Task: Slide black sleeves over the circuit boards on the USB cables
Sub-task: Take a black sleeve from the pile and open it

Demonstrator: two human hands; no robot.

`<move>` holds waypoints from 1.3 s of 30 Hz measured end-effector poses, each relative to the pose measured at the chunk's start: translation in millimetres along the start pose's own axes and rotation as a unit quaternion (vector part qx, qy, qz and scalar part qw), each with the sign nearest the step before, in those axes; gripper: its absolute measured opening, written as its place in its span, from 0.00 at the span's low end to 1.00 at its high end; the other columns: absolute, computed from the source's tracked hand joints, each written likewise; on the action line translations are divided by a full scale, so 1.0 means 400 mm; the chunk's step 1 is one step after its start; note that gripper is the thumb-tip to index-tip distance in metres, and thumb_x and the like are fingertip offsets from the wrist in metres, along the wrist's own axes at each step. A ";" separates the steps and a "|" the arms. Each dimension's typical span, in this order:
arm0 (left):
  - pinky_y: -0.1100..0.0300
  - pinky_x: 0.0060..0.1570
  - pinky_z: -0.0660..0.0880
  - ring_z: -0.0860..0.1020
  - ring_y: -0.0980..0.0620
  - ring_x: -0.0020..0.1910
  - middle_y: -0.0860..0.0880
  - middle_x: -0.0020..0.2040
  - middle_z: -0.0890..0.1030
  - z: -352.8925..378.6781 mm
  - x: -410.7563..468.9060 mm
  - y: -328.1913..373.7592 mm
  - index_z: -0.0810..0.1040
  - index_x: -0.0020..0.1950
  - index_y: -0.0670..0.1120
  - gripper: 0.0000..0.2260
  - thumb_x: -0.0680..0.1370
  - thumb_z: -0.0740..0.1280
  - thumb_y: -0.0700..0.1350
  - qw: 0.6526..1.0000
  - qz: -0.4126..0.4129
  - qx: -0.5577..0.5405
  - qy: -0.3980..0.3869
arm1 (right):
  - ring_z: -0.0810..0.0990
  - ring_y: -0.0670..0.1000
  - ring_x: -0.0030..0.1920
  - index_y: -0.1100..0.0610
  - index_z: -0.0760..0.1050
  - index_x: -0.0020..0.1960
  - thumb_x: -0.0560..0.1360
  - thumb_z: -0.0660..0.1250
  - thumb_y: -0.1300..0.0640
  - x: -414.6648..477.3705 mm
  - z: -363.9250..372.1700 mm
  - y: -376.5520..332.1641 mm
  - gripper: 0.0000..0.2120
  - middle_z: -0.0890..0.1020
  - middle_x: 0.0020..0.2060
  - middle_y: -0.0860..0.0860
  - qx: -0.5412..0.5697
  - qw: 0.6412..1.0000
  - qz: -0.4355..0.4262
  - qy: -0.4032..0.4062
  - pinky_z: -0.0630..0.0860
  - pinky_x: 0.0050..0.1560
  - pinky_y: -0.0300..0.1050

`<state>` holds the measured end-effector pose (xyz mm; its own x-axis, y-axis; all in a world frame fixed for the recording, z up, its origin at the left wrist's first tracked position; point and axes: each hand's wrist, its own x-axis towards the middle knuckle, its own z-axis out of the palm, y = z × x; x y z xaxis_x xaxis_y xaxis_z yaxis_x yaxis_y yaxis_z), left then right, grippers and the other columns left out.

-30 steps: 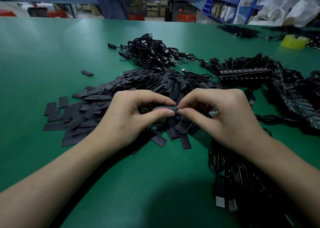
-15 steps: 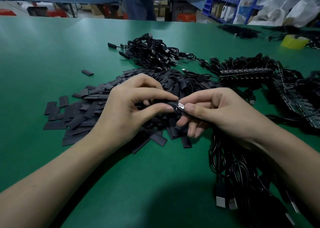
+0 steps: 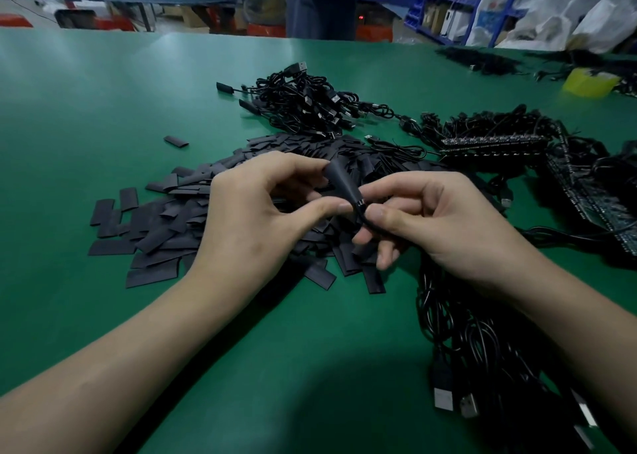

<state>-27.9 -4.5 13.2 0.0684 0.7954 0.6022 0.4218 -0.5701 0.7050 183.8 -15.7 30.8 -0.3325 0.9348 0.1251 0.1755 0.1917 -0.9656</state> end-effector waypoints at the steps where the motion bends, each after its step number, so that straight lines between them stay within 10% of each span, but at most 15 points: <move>1: 0.58 0.48 0.82 0.85 0.54 0.44 0.54 0.46 0.86 0.000 0.001 0.001 0.86 0.55 0.48 0.17 0.69 0.81 0.51 1.000 -0.001 0.005 -0.006 | 0.84 0.53 0.29 0.55 0.82 0.56 0.75 0.70 0.58 0.000 0.001 0.000 0.10 0.87 0.39 0.58 -0.010 1.000 -0.007 0.002 0.82 0.37 0.48; 18: 0.60 0.47 0.79 0.81 0.58 0.42 0.55 0.48 0.83 0.005 0.002 0.010 0.86 0.59 0.50 0.20 0.71 0.78 0.58 0.995 0.015 0.098 -0.015 | 0.84 0.56 0.28 0.57 0.82 0.52 0.78 0.70 0.62 0.001 -0.001 0.010 0.03 0.87 0.37 0.54 -0.089 0.995 -0.039 0.035 0.83 0.37 0.45; 33: 0.53 0.57 0.82 0.86 0.56 0.49 0.53 0.46 0.87 0.025 -0.009 -0.009 0.85 0.61 0.50 0.30 0.61 0.84 0.57 0.987 -0.122 -0.086 -0.063 | 0.88 0.56 0.37 0.57 0.82 0.51 0.81 0.67 0.64 -0.002 -0.001 -0.001 0.05 0.88 0.38 0.55 -0.048 0.999 -0.001 0.014 0.85 0.42 0.46; 39: 0.54 0.59 0.81 0.86 0.54 0.51 0.52 0.48 0.87 0.031 -0.009 -0.010 0.83 0.61 0.49 0.24 0.65 0.80 0.50 0.973 -0.144 -0.141 -0.113 | 0.87 0.45 0.34 0.52 0.83 0.46 0.77 0.73 0.63 -0.010 0.004 0.003 0.06 0.87 0.37 0.47 -0.216 0.971 -0.080 0.065 0.84 0.41 0.41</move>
<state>-18.7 -2.5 3.5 0.1944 0.9372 0.2896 0.1906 -0.3257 0.9261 183.9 -19.6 28.8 -0.2719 0.9076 0.3199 0.5128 0.4179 -0.7499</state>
